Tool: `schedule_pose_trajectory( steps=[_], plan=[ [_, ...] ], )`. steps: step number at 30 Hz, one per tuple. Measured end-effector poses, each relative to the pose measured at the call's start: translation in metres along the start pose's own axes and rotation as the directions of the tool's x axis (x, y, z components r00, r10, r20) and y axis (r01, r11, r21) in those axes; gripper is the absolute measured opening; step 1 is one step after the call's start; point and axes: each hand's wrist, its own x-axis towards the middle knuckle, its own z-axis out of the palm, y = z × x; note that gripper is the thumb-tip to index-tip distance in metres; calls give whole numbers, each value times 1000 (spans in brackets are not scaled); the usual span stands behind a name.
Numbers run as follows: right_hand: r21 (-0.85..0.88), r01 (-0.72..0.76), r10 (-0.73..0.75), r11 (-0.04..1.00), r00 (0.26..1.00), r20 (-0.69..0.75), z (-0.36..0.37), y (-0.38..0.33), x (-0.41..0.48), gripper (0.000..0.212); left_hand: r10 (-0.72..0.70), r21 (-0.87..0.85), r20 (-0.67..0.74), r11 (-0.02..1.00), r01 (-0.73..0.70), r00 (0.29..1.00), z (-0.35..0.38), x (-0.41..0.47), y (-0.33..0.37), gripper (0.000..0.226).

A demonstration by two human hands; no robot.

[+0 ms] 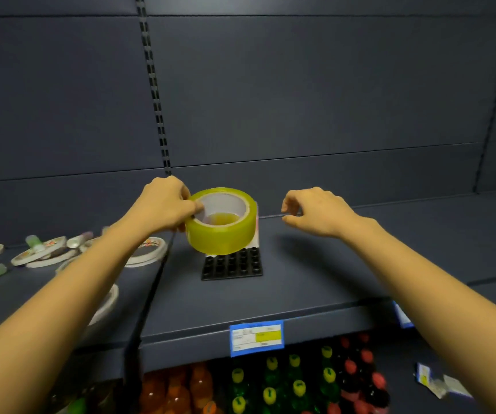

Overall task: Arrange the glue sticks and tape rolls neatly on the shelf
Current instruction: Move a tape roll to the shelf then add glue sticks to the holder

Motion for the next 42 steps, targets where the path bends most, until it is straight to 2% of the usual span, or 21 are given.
schedule_pose_trajectory(
  steps=[7,12,16,21,24,26,29,31,35,42],
  plan=[
    [-76,3,1,997,998,55,-30,113,-27,24,-24,-52,58,998,27,998,67,8,103,34],
    [-107,35,-26,994,996,90,-48,181,-40,20,-115,-54,35,992,116,993,115,12,161,34],
    [-81,73,-63,994,991,122,-48,210,-46,17,-198,15,63,980,198,978,144,14,178,34],
    [-48,129,-123,991,987,103,-46,223,-43,16,-241,156,109,962,223,964,164,11,182,35],
    [-15,185,-182,983,977,107,-41,213,-36,17,-238,128,94,966,226,967,167,6,180,51],
    [7,233,-232,973,967,103,-37,199,-32,17,-225,132,-17,965,225,974,160,-3,174,58],
    [45,314,-317,948,944,89,-32,169,-26,19,-162,199,-254,956,215,954,137,-22,155,46],
    [75,358,-363,931,928,79,-28,143,-24,20,-135,268,-320,937,227,938,117,-38,133,36],
    [134,425,-434,895,899,51,-15,85,-22,20,-181,354,-328,886,298,927,80,-72,82,33],
    [216,462,-481,860,876,42,11,-25,-18,22,-274,344,-352,851,396,895,18,-124,-5,27]
  ],
)
